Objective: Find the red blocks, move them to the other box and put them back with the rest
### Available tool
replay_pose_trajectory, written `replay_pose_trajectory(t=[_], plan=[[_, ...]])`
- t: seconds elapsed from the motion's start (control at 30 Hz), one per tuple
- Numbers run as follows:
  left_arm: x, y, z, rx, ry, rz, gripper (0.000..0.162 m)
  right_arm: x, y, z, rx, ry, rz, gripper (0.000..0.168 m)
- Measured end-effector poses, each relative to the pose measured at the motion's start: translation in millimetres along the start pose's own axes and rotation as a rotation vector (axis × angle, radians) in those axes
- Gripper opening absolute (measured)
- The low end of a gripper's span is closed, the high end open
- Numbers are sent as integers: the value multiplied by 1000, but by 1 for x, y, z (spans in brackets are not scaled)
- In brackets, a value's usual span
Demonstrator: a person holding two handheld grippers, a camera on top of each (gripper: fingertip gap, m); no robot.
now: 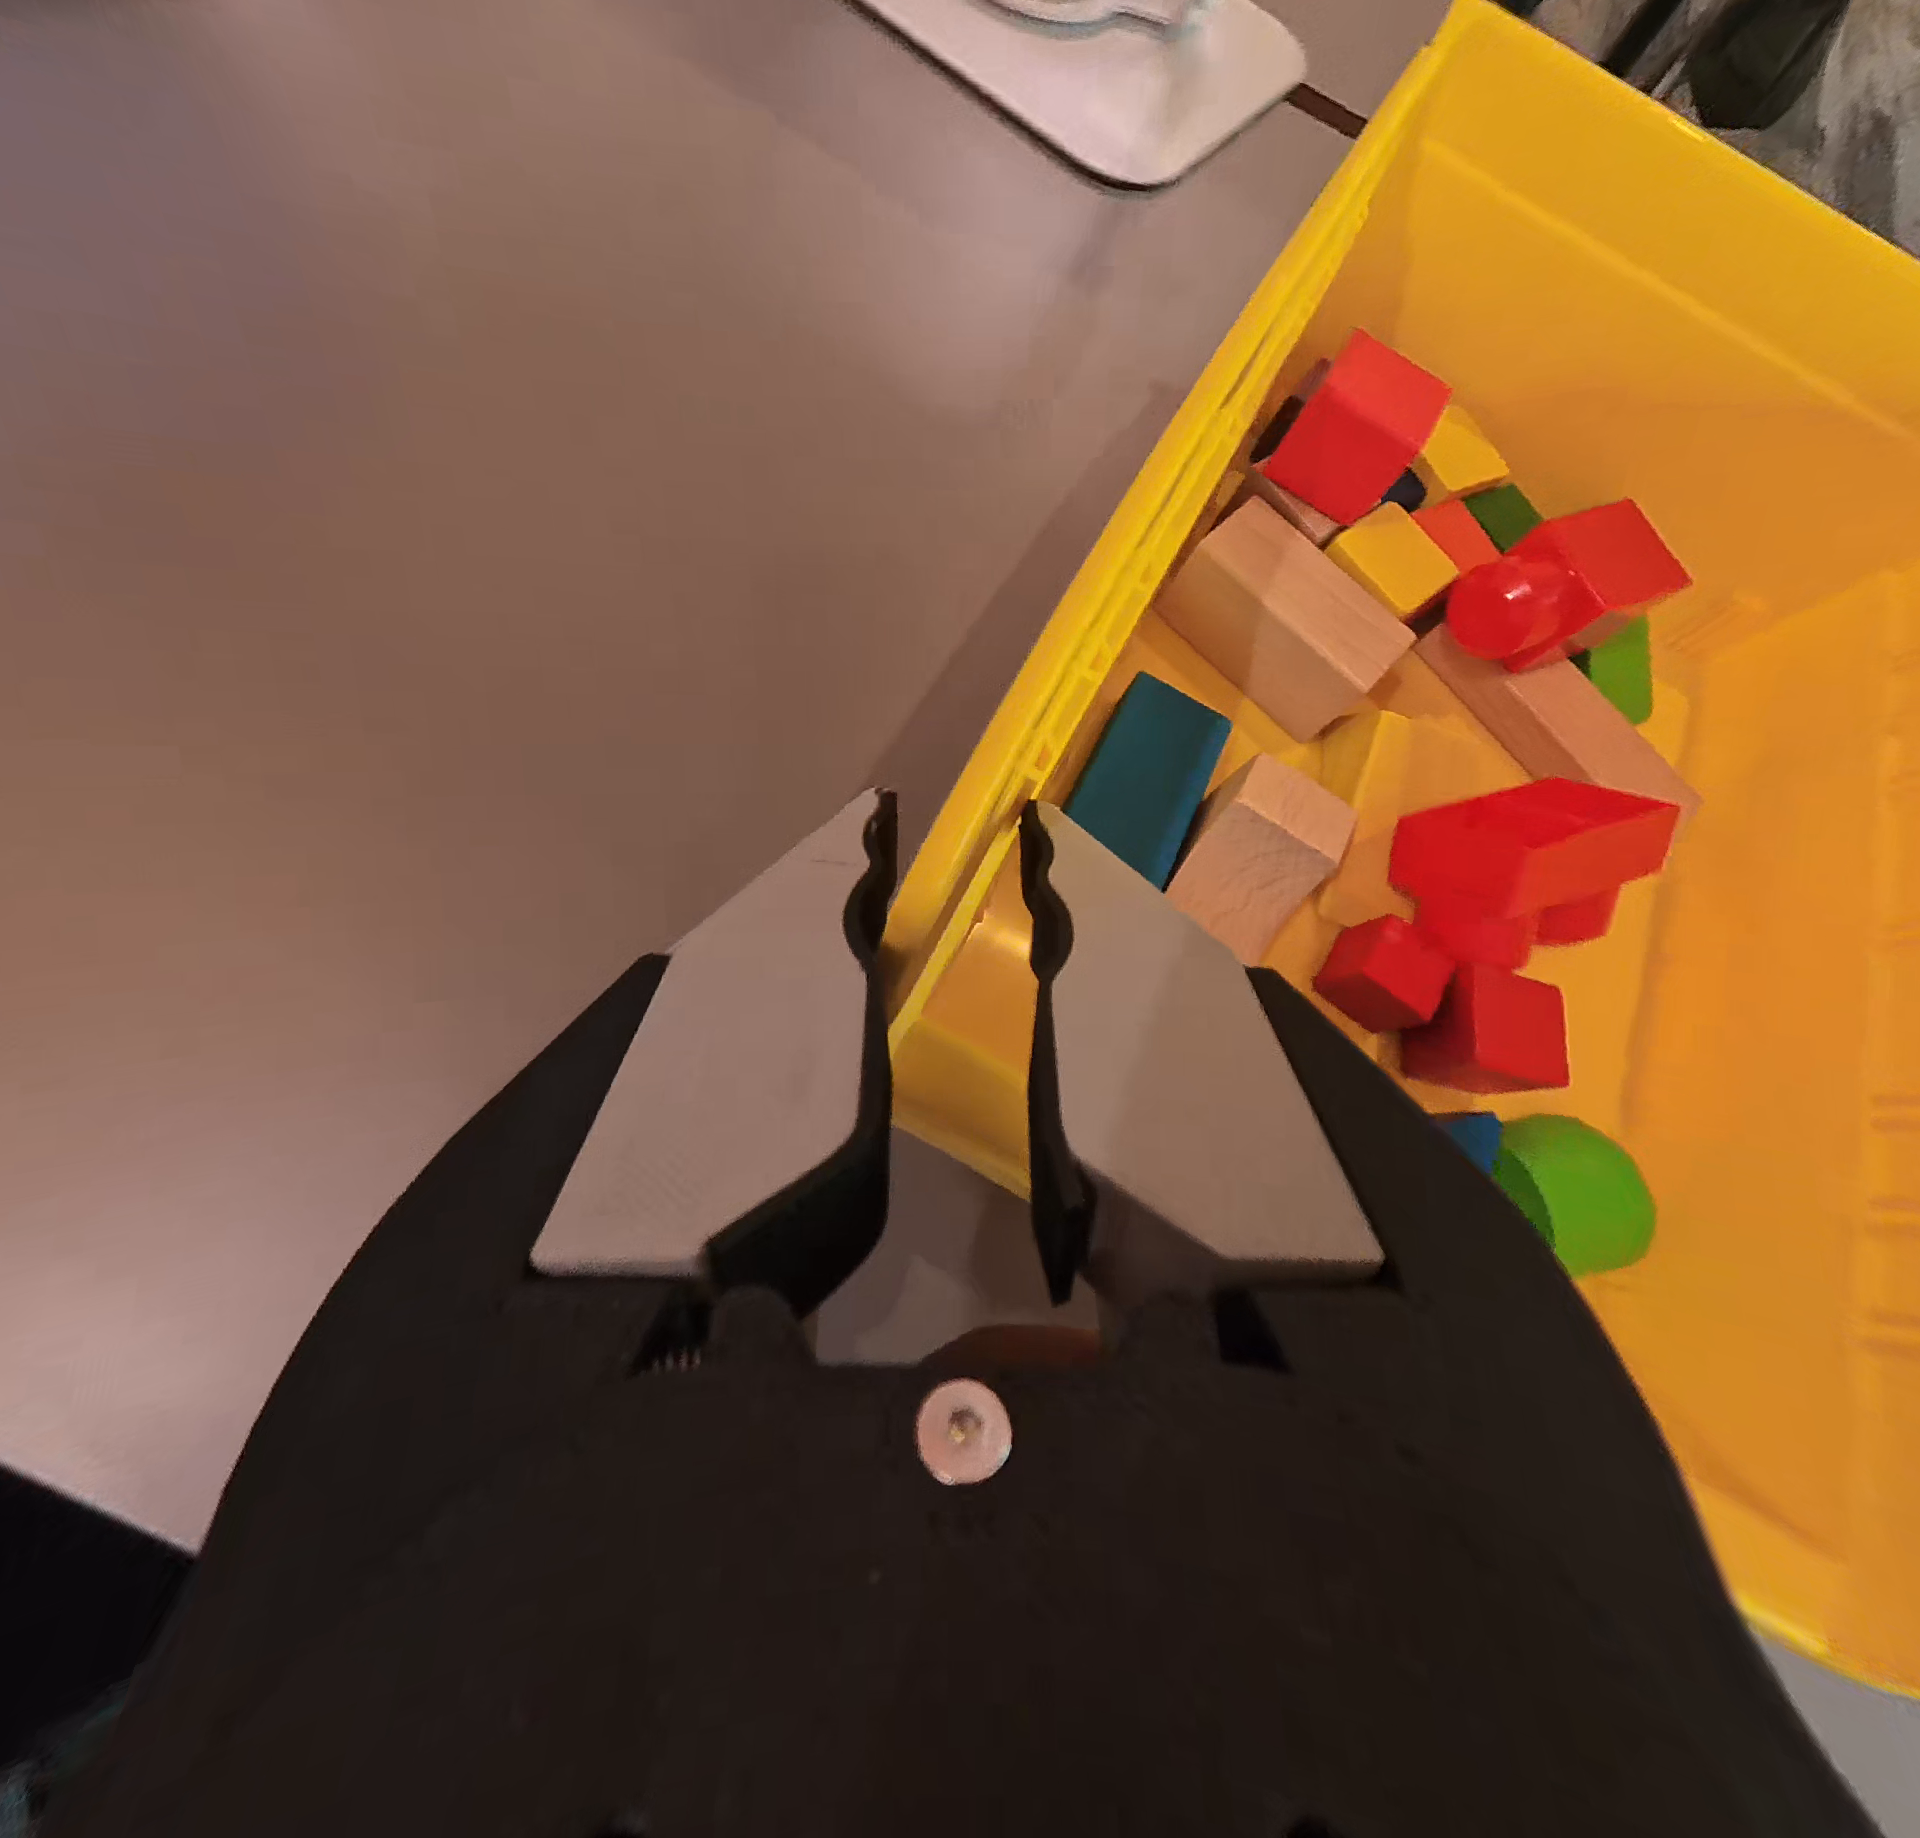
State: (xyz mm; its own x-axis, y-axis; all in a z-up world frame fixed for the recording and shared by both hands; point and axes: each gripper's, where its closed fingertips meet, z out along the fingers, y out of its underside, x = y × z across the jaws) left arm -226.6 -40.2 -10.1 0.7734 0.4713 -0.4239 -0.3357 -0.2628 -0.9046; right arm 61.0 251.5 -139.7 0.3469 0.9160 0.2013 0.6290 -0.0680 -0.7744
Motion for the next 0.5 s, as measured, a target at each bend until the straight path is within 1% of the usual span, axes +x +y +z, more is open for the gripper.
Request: replay_pose_trajectory(t=[0.13, 0.27, 0.4, 0.47, 0.5], plan=[[-2, -55, 7, 89, 45, -4, 3, -67, -27, 8, -3, -78, -54, 24], [3, -98, 14, 169, 89, 22, 3, -139, -54, 21, 10, -155, -127, 26], [9, -128, 16, 226, 142, 50, 3, -218, -84, 35, 44, -286, -166, 31], [13, -136, 16, 241, 158, 62, 3, -257, -102, 37, 97, -363, -185, 36], [15, -139, 16, 248, 164, 64, 3, -273, -111, 35, 130, -400, -188, 35]])
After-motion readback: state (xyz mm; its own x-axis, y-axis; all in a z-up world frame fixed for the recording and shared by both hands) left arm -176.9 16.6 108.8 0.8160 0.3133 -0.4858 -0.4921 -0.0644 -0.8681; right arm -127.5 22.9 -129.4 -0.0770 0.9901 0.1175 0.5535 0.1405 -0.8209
